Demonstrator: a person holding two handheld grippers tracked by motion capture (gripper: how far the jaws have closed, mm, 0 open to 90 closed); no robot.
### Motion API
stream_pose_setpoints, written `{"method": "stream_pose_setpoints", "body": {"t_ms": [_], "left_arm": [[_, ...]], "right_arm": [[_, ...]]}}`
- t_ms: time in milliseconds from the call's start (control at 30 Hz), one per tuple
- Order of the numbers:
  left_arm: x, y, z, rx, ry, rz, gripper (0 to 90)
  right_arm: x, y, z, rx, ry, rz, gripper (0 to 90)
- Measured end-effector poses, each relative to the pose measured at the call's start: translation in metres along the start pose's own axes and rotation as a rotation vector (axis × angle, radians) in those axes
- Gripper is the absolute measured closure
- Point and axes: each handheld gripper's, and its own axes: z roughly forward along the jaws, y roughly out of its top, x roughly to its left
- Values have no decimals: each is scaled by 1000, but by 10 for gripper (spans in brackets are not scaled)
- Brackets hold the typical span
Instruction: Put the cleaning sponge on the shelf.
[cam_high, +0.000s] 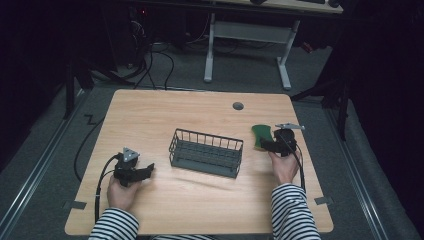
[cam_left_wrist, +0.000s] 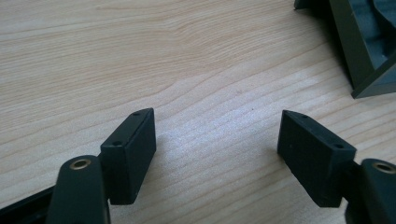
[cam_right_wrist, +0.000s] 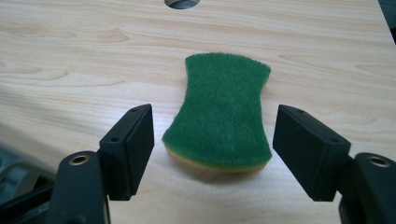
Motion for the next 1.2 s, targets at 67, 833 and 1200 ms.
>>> {"method": "stream_pose_setpoints", "body": {"t_ms": [67, 833, 1200], "left_arm": [[0, 0, 0, 1, 0, 1, 284], [-2, 0, 1, 2, 9, 10, 282], [-1, 0, 1, 2, 8, 8, 282]], "right_arm": [[0, 3, 6, -4, 6, 13, 288], [1, 47, 62, 282, -37, 22, 213], [-1, 54, 76, 408, -58, 35, 229]]}}
